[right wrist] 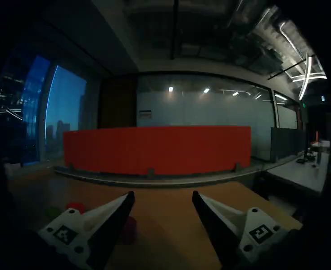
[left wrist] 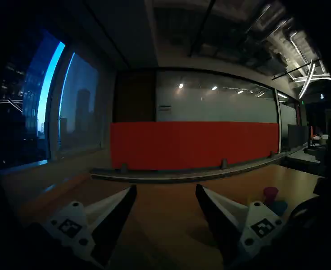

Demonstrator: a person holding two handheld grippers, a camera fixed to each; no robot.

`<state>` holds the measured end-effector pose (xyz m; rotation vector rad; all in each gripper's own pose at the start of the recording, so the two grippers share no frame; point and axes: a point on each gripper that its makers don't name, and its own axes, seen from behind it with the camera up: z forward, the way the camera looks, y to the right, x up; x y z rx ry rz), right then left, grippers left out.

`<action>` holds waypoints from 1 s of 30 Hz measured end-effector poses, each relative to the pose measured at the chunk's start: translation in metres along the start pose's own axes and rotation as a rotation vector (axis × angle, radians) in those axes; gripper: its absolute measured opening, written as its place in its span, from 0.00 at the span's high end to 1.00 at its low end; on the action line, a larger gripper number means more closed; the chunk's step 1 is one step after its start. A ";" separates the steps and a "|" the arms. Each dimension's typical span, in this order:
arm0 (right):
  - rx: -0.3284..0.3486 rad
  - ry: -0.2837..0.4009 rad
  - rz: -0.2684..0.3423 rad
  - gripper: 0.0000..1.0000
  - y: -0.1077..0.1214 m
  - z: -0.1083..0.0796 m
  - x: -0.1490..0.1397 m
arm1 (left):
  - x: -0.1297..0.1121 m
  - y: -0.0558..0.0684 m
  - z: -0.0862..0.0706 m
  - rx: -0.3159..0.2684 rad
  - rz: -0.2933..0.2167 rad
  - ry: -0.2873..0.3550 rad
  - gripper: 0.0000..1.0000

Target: Pour water

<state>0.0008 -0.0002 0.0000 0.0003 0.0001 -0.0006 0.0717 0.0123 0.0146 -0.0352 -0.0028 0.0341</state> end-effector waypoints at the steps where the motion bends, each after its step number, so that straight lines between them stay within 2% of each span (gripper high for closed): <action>1: 0.001 0.000 -0.003 0.01 -0.001 0.000 0.003 | 0.006 0.000 0.001 -0.001 0.003 -0.002 0.03; 11: 0.022 0.007 -0.042 0.01 -0.008 0.005 0.046 | 0.053 0.001 0.012 -0.012 0.023 -0.023 0.03; 21: 0.030 -0.010 -0.018 0.01 -0.009 0.012 0.084 | 0.112 0.013 0.020 -0.046 0.044 -0.002 0.03; 26: 0.022 -0.023 -0.016 0.01 -0.006 0.013 0.089 | 0.122 0.020 0.025 -0.081 0.026 -0.013 0.03; 30: 0.063 -0.027 -0.018 0.01 -0.012 0.012 0.088 | 0.121 0.028 0.027 -0.119 0.017 -0.025 0.04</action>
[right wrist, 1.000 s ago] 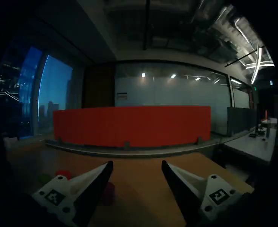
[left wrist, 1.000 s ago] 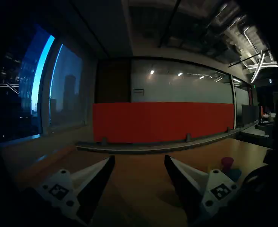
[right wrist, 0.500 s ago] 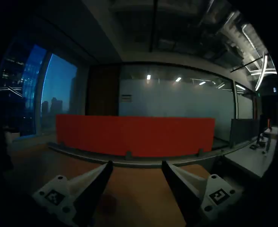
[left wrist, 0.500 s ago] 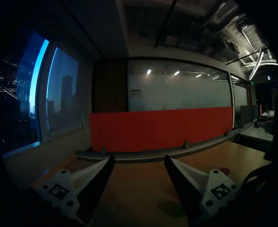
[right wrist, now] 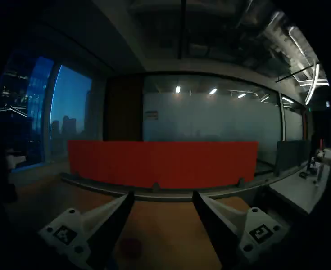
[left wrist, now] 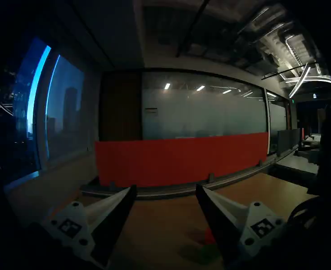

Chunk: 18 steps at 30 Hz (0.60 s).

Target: Pour water

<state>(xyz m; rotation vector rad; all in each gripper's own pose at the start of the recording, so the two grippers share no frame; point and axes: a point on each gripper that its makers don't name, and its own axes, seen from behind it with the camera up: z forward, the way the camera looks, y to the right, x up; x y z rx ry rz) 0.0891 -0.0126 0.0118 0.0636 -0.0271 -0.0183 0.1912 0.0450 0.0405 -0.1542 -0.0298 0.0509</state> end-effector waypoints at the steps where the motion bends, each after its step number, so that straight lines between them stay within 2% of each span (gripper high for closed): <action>1: 0.018 0.001 0.000 0.01 -0.003 0.000 0.000 | -0.001 0.003 0.000 -0.014 0.002 -0.002 0.03; 6: 0.105 0.005 0.011 0.01 -0.018 -0.004 0.004 | -0.001 0.016 0.003 -0.080 0.009 -0.009 0.03; 14: 0.249 -0.006 0.052 0.01 -0.041 -0.010 0.011 | 0.002 0.045 0.003 -0.212 -0.016 -0.013 0.03; 18: 0.325 -0.008 0.069 0.01 -0.054 -0.015 0.015 | 0.006 0.057 0.001 -0.263 -0.013 -0.004 0.03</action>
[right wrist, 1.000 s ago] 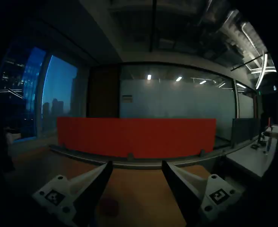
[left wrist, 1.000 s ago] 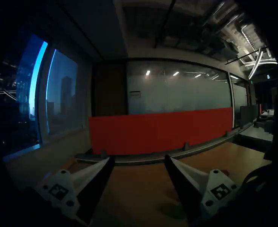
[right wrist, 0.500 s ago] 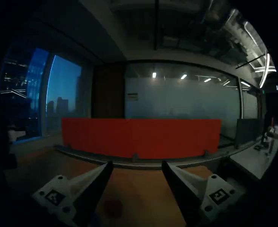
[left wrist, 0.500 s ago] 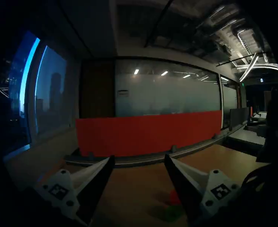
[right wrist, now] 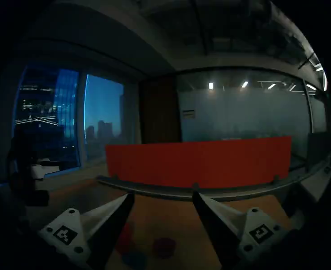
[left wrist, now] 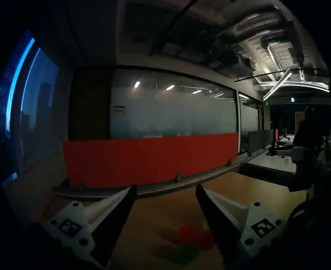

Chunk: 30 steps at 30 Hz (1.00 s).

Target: Pour water

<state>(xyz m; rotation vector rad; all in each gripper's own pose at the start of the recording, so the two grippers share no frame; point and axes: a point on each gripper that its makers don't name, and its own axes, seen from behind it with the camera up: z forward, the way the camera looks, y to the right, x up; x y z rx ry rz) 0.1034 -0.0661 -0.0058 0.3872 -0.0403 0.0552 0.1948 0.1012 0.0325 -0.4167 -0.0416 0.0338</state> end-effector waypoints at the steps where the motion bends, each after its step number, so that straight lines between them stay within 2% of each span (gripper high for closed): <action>1: 0.024 0.000 0.001 0.01 -0.005 0.000 0.001 | 0.001 0.003 0.000 -0.013 0.001 0.002 0.03; 6: 0.138 -0.004 -0.005 0.01 -0.029 -0.005 0.002 | 0.005 0.020 0.001 -0.082 0.000 0.004 0.03; 12: 0.202 0.000 -0.007 0.01 -0.041 -0.005 0.002 | 0.001 0.039 0.001 -0.163 -0.019 -0.008 0.03; 21: 0.230 -0.044 -0.054 0.01 -0.048 -0.001 -0.011 | -0.015 0.044 0.006 -0.190 0.014 -0.044 0.03; 30: 0.287 -0.110 -0.094 0.01 -0.060 -0.004 -0.036 | -0.033 0.050 0.005 -0.237 0.015 -0.071 0.03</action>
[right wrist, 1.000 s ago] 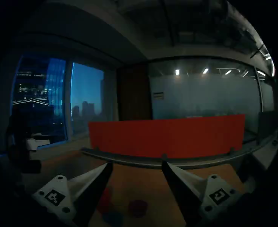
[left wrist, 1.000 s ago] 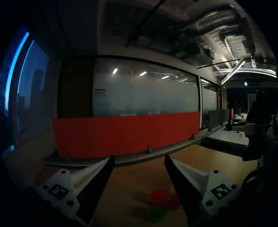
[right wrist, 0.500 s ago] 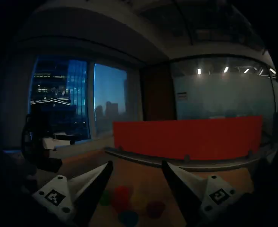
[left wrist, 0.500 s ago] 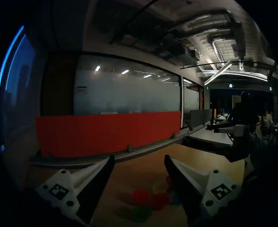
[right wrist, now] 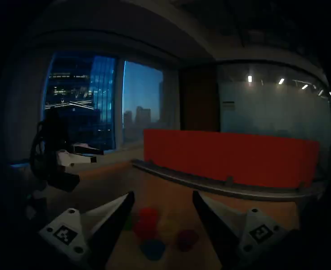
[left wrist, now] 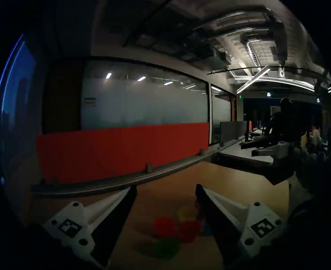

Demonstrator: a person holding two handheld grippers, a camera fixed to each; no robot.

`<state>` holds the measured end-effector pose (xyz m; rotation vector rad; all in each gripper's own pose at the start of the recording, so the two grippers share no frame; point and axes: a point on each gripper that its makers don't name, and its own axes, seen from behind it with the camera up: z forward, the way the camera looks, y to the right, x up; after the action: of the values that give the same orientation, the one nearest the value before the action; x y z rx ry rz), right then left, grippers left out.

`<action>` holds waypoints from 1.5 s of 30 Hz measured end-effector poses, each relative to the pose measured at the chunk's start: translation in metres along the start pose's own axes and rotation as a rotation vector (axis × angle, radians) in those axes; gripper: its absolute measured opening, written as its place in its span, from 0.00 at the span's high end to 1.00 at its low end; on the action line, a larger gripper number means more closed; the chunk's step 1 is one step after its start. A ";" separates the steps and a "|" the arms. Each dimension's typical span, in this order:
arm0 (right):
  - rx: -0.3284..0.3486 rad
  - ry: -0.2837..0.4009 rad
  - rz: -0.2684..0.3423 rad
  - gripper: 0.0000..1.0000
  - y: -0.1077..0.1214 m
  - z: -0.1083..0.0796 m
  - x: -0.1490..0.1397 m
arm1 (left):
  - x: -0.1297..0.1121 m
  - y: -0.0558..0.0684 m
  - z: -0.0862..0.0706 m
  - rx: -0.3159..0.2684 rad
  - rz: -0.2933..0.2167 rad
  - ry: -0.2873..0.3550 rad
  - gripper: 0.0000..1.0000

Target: Pour water

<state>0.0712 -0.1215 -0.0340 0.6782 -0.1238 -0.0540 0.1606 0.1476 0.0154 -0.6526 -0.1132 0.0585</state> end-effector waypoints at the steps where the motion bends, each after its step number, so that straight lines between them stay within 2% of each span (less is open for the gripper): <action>1: 0.003 -0.008 -0.005 0.01 -0.001 0.000 -0.004 | -0.004 0.001 0.000 -0.005 0.002 -0.006 0.03; 8: 0.014 -0.057 -0.026 0.01 -0.005 0.002 -0.029 | -0.032 0.004 0.002 -0.024 0.006 -0.057 0.03; 21: 0.034 -0.137 -0.014 0.01 -0.007 0.007 -0.078 | -0.084 0.007 0.006 -0.045 0.013 -0.136 0.03; 33: 0.054 -0.213 -0.046 0.01 -0.013 0.013 -0.121 | -0.122 0.011 0.007 -0.068 0.032 -0.181 0.03; 45: 0.060 -0.299 -0.079 0.02 -0.014 0.019 -0.172 | -0.173 0.010 0.014 -0.066 0.055 -0.279 0.03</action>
<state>-0.1016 -0.1283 -0.0446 0.7321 -0.3875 -0.2284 -0.0131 0.1487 0.0057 -0.7107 -0.3678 0.1999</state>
